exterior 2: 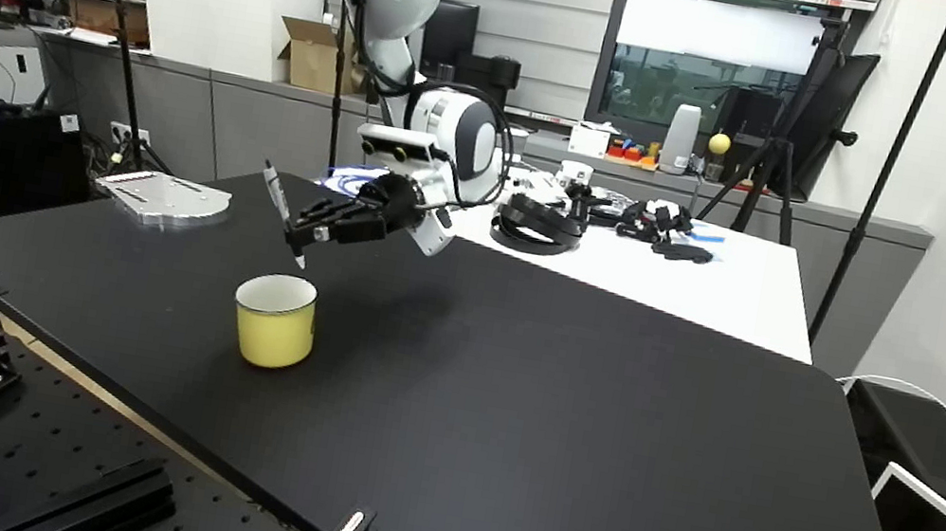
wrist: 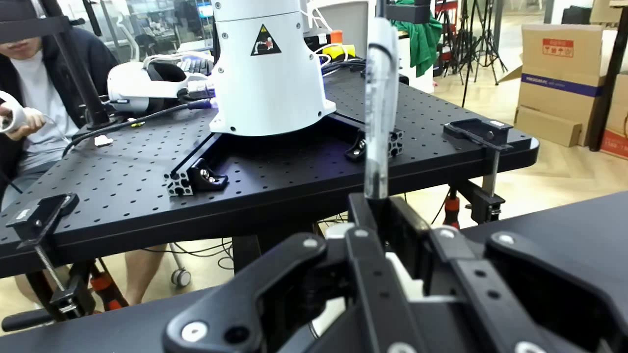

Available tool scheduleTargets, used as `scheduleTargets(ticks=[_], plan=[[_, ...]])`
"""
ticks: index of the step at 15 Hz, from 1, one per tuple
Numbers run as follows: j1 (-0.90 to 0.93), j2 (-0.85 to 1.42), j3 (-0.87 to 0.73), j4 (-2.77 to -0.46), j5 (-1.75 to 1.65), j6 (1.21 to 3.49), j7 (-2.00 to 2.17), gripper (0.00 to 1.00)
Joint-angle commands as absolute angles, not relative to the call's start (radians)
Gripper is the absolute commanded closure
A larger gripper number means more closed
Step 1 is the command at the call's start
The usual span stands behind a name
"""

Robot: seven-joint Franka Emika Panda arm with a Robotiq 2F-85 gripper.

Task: Put the pen into the yellow mug.

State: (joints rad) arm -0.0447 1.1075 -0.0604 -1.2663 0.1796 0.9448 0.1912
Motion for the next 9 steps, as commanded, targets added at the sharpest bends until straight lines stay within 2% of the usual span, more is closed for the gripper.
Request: scheduleTargets(ticks=[1, 9], plan=[[-0.046, 1.152, -0.064, -1.237, 0.195, 0.917, 0.198, 0.96], [-0.046, 1.227, -0.067, -1.223, 0.195, 0.919, 0.202, 0.96]])
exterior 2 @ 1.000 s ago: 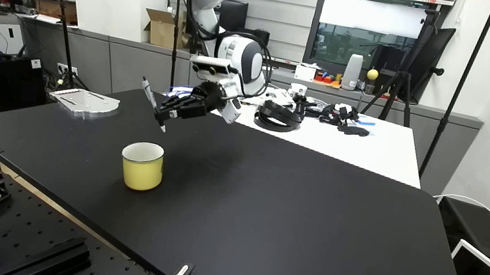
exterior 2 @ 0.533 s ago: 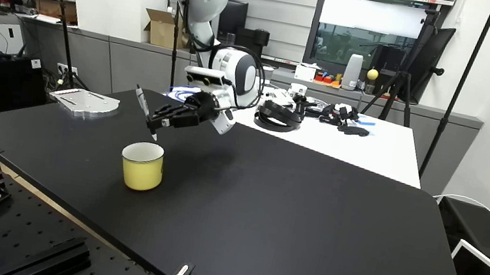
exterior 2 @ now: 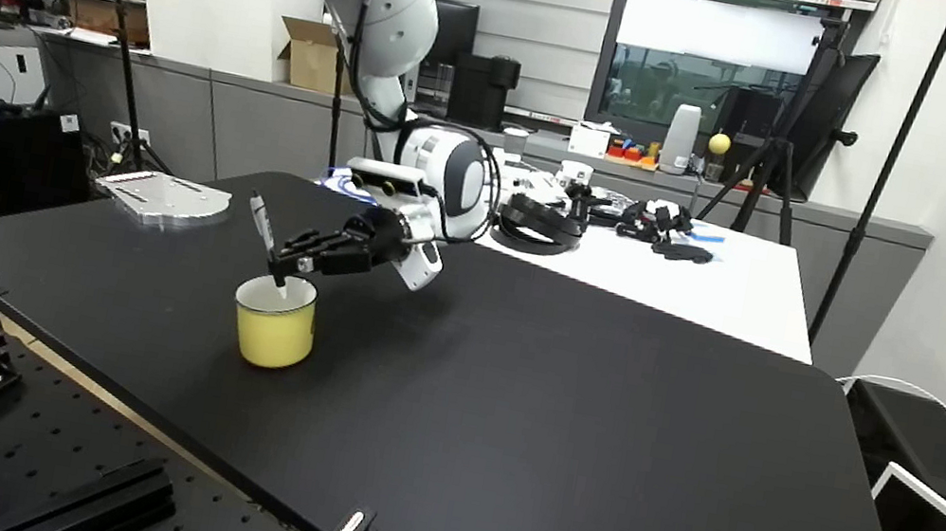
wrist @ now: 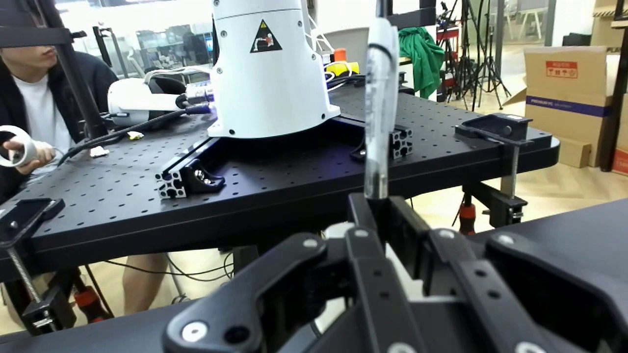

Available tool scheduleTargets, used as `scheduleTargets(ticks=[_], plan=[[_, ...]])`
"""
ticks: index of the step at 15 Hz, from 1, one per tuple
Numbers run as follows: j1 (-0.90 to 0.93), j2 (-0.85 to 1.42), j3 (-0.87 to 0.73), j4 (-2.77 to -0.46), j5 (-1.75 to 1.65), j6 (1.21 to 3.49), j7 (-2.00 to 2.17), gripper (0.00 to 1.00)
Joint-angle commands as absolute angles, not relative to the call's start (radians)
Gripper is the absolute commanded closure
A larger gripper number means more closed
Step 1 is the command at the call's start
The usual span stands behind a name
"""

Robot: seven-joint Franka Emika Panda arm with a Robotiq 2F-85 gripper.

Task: Put the pen into the yellow mug.

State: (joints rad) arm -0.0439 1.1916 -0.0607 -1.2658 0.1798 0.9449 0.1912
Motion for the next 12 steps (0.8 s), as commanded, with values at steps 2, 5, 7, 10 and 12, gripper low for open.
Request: scheduleTargets(ticks=[2, 5, 7, 10, 12], plan=[[-0.045, 1.240, -0.067, -1.220, 0.196, 0.919, 0.203, 0.96], [-0.044, 1.243, -0.068, -1.224, 0.196, 0.924, 0.203, 0.96], [-0.043, 1.238, -0.067, -1.227, 0.192, 0.926, 0.197, 0.59], [-0.043, 1.233, -0.066, -1.226, 0.191, 0.926, 0.194, 0.39], [-0.044, 1.230, -0.065, -1.223, 0.191, 0.923, 0.192, 0.25]])
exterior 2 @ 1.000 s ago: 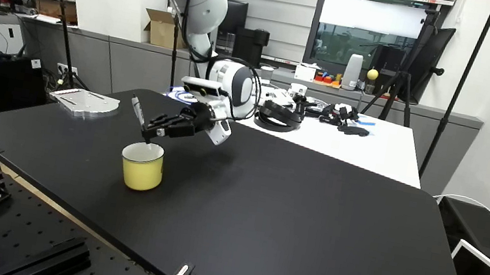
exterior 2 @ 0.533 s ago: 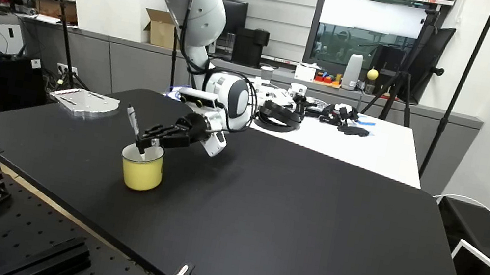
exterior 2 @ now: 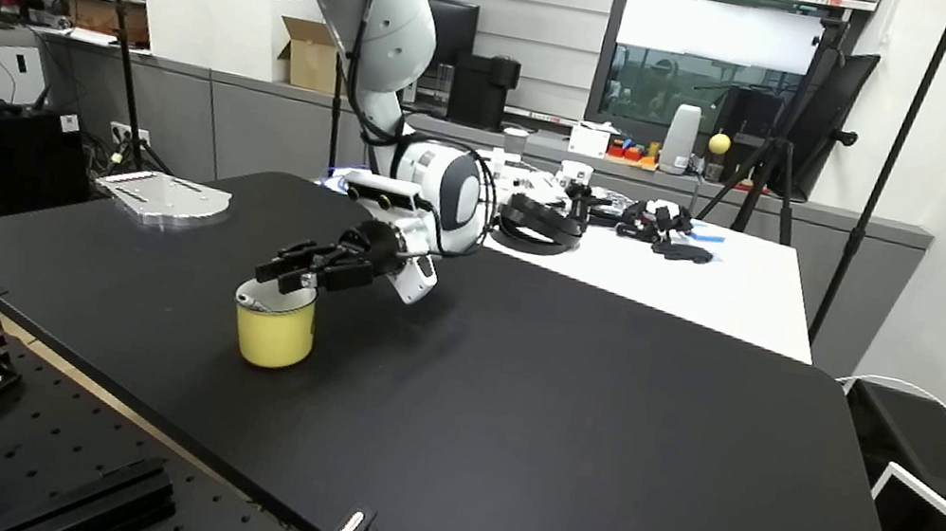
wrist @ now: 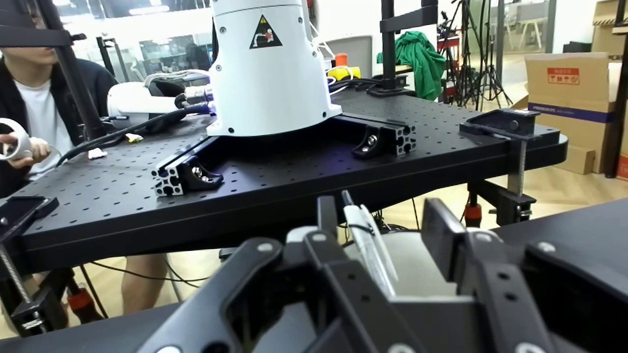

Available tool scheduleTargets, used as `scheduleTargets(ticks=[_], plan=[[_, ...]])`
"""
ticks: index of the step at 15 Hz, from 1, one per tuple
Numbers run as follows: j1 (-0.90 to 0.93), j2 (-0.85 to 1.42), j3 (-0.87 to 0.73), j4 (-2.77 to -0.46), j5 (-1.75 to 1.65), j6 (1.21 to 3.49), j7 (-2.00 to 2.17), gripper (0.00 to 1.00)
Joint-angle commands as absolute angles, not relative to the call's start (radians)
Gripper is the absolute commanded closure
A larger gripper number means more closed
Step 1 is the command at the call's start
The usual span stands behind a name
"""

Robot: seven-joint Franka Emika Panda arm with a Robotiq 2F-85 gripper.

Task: Put the pen into the yellow mug.

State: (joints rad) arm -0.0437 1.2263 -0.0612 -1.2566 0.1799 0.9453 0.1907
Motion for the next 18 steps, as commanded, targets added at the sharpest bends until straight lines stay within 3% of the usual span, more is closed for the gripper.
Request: scheduleTargets(ticks=[1, 4, 18], plan=[[-0.044, 1.224, -0.064, -1.224, 0.191, 0.923, 0.190, 0.19], [-0.045, 1.206, -0.061, -1.223, 0.191, 0.921, 0.181, 0.00], [-0.046, 1.134, -0.058, -1.235, 0.174, 0.942, 0.116, 0.00]])
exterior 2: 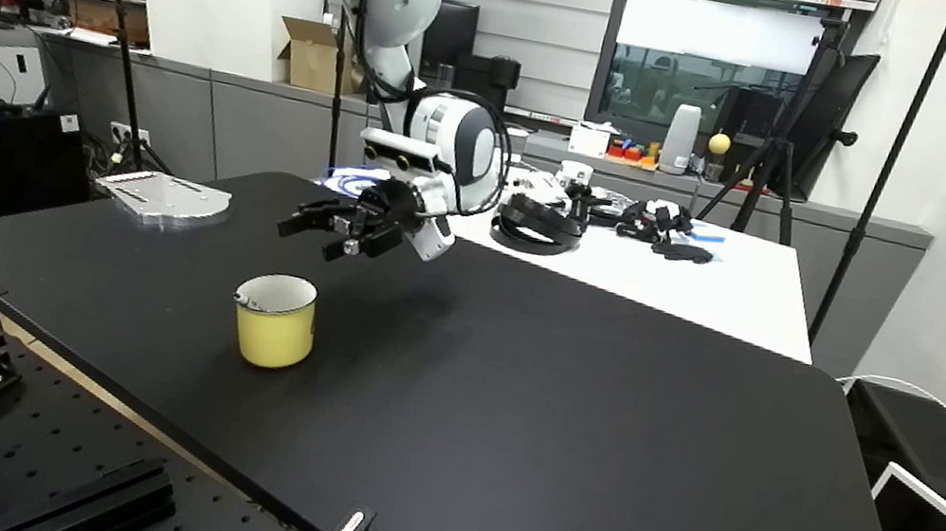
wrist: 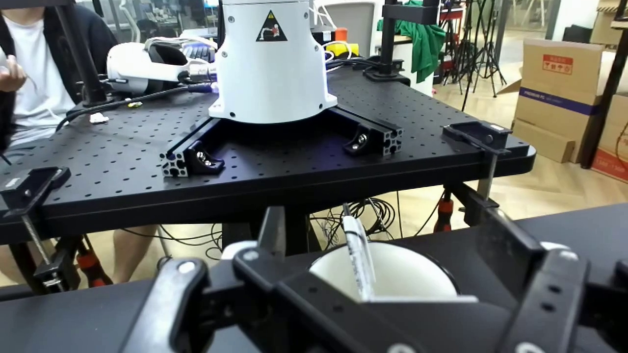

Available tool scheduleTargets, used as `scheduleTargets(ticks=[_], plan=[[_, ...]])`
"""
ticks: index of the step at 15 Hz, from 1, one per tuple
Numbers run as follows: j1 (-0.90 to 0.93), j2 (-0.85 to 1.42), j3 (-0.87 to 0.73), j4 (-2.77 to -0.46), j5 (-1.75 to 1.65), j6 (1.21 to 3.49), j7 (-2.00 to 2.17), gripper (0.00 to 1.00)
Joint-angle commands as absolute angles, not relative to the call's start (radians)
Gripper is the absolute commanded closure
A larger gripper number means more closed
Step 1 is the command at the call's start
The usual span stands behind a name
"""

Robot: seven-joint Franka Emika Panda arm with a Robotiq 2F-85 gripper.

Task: Put the pen into the yellow mug.

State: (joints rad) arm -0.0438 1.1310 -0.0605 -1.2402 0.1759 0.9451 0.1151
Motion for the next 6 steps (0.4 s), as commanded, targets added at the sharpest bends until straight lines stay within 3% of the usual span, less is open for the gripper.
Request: scheduleTargets(ticks=[1, 6], plan=[[-0.046, 1.136, -0.058, -1.235, 0.174, 0.943, 0.116, 0.00], [-0.046, 1.142, -0.058, -1.236, 0.174, 0.943, 0.116, 0.00]])
